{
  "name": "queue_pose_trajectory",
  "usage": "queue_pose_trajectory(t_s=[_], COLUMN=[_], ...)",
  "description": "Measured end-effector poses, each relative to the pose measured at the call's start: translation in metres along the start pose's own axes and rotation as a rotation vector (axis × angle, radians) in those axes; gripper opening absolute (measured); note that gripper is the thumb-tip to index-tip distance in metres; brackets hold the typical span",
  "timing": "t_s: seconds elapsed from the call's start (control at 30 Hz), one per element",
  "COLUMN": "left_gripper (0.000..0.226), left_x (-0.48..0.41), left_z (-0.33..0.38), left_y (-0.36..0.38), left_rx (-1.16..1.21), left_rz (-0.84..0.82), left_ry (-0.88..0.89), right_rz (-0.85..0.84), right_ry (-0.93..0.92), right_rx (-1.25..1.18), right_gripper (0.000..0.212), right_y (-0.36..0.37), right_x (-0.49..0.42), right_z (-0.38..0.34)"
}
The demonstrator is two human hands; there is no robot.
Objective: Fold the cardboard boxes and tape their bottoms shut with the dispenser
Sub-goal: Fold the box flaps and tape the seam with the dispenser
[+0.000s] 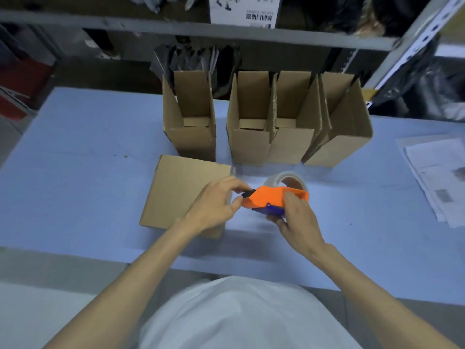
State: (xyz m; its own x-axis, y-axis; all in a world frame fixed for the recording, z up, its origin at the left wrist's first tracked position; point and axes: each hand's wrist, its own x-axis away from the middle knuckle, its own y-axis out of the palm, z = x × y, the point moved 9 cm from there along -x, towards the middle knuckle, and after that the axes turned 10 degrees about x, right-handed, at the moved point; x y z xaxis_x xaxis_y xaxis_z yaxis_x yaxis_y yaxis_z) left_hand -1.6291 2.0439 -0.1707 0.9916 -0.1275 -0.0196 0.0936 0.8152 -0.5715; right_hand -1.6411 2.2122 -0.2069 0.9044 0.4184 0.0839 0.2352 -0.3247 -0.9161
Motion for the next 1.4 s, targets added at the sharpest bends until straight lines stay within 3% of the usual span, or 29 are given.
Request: queue_pose_trajectory(t_s=[0.17, 0.23, 0.37, 0.5, 0.6, 0.7, 0.8, 0.97, 1.1, 1.27, 1.4], left_gripper=[0.014, 0.011, 0.009, 0.010, 0.014, 0.021, 0.004, 0.017, 0.026, 0.020, 0.020], left_x=[0.003, 0.004, 0.006, 0.009, 0.014, 0.016, 0.017, 0.019, 0.018, 0.027, 0.031], left_z=[-0.009, -0.014, -0.022, -0.036, -0.044, -0.051, -0.058, -0.072, -0.078, -0.091, -0.096], left_y=[-0.001, 0.000, 0.002, 0.001, 0.000, -0.001, 0.002, -0.005, -0.012, -0.056, -0.056], left_rx=[0.096, 0.131, 0.244, 0.289, 0.291, 0.276, 0.269, 0.276, 0.198, 0.100, 0.093], left_rz=[0.054, 0.096, 0.115, 0.140, 0.174, 0.169, 0.131, 0.195, 0.238, 0.318, 0.249], left_ry=[-0.088, -0.134, -0.215, -0.325, -0.392, -0.480, -0.578, -0.683, -0.713, -0.675, -0.686], right_rz=[-0.211, -0.190, -0.179, -0.060, -0.067, -0.094, -0.109, -0.073, -0.117, -0.128, -0.160], right_ry=[-0.092, -0.116, -0.082, -0.117, -0.179, -0.227, -0.233, -0.266, -0.293, -0.286, -0.270], right_rx=[-0.058, -0.029, 0.016, 0.018, 0.059, 0.039, 0.027, 0.047, 0.001, 0.112, 0.190], right_gripper=[0.051, 0.070, 0.079, 0.051, 0.039, 0.042, 0.056, 0.054, 0.049, 0.045, 0.049], right_y=[0.005, 0.002, 0.004, -0.006, -0.005, -0.001, 0.000, -0.010, -0.011, -0.018, -0.017], right_x=[-0.012, -0.012, -0.013, -0.017, -0.019, -0.016, -0.015, -0.026, -0.032, -0.022, -0.018], right_z=[0.002, 0.001, 0.003, 0.001, -0.005, -0.009, -0.010, -0.020, -0.028, 0.000, 0.018])
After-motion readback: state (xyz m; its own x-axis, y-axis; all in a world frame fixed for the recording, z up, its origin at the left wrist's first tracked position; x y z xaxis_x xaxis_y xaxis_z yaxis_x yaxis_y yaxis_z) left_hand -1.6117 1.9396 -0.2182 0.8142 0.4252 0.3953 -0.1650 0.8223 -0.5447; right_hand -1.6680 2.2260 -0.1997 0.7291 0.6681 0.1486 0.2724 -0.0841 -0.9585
